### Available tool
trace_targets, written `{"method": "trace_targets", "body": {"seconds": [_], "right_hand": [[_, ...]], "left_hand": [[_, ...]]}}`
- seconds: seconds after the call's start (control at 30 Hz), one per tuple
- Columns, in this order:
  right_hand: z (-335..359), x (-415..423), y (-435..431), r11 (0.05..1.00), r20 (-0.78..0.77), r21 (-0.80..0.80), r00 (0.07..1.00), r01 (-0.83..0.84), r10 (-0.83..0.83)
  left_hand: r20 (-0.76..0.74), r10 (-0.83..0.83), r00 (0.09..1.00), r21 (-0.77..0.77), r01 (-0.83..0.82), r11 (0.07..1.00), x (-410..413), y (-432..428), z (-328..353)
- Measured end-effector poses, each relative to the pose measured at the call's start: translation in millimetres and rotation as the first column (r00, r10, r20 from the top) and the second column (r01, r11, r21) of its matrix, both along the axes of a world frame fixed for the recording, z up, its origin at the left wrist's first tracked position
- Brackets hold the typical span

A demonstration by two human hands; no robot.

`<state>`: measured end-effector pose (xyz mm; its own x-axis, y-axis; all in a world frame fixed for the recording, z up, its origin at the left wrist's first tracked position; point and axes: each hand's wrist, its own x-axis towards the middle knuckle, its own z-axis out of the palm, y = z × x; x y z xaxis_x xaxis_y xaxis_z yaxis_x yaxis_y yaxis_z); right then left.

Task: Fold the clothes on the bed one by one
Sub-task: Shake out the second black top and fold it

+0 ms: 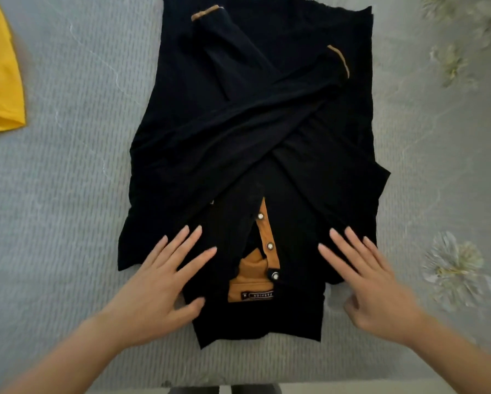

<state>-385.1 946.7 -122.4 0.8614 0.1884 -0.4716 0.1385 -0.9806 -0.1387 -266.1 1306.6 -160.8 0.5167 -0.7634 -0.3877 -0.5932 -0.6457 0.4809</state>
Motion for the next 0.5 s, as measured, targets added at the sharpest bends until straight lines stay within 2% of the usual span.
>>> {"method": "trace_targets", "body": {"seconds": [0.07, 0.13, 0.3, 0.4, 0.47, 0.5], "right_hand": [[-6, -14, -1, 0.997, 0.035, -0.046, 0.997, -0.067, 0.068], [-13, -8, 3, 0.998, 0.113, -0.043, 0.992, -0.043, 0.048], [-29, 32, 18, 1.000, 0.060, 0.031, 0.998, 0.001, -0.002], [-28, 38, 18, 0.964, 0.035, 0.200, 0.982, 0.174, -0.185], [-18, 42, 16, 0.864, -0.065, 0.353, 0.930, 0.360, -0.361], [-10, 43, 15, 0.825, -0.136, 0.379, 0.907, 0.418, -0.397]], "left_hand": [[0.024, -0.111, 0.994, 0.044, 0.110, 0.993, -3, 15, 2], [0.135, -0.156, 0.979, 0.095, 0.144, 0.985, 2, 17, 5], [0.286, -0.050, 0.957, 0.085, 0.027, 0.996, 21, -6, 7], [0.175, 0.028, 0.984, 0.009, -0.030, 1.000, 25, -25, 5], [0.058, 0.123, 0.991, -0.077, -0.119, 0.990, 24, -37, 8], [0.006, 0.155, 0.988, -0.084, -0.154, 0.984, 23, -41, 11]]}}
